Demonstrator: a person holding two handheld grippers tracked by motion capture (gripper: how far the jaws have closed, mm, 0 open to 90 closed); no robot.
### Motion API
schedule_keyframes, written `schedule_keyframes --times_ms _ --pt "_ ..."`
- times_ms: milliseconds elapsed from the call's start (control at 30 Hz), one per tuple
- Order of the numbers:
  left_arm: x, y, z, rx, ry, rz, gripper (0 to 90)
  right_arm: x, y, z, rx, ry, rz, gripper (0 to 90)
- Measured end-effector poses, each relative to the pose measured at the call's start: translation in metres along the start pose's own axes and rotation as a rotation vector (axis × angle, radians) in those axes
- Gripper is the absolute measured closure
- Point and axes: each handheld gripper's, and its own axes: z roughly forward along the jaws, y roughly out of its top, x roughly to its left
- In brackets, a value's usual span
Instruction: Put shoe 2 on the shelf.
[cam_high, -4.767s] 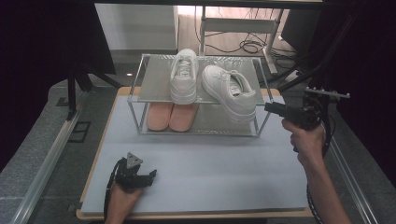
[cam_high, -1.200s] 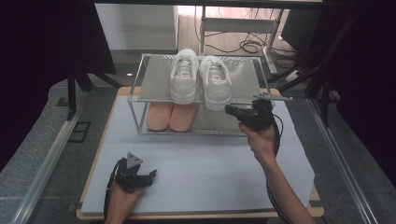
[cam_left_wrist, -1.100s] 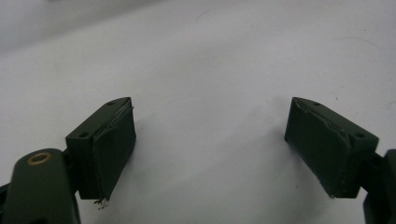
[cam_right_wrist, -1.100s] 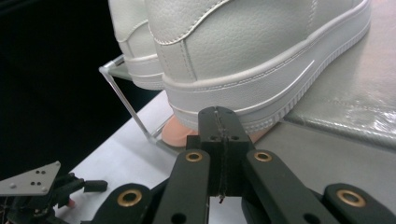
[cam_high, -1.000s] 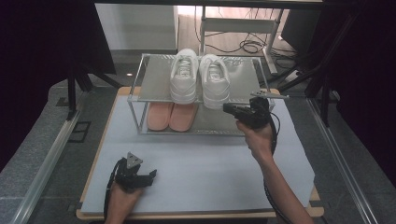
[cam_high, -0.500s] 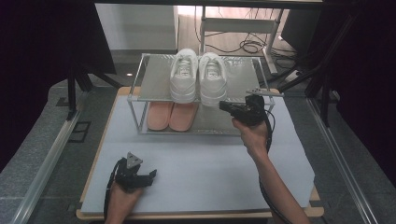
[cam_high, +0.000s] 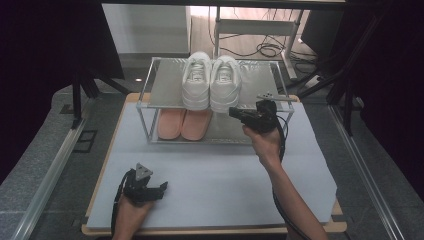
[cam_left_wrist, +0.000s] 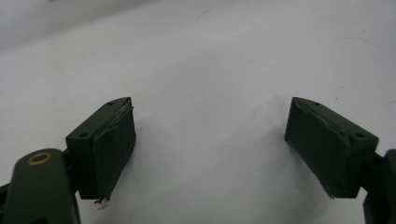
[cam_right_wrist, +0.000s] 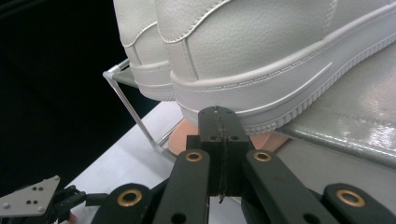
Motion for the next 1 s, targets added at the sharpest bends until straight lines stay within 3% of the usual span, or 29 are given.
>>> schedule_keyframes --times_ms 300,633,800,1000 --pt "0.0 0.0 0.0 0.001 -0.001 -0.001 16.3 0.0 -0.003 0.0 -0.002 0.011 0.002 89.7" --pt "0.0 0.0 0.0 0.0 0.0 0.0 16.3 0.003 -0.006 -0.004 0.033 -0.028 -0.05 82.8" --pt "0.0 0.0 0.0 -0.001 0.0 0.0 16.4 0.002 -0.01 -0.01 0.038 -0.053 -0.07 74.9" --pt "0.0 0.0 0.0 -0.001 0.0 0.0 16.4 0.004 -0.013 -0.018 0.05 -0.093 -0.134 54.6"
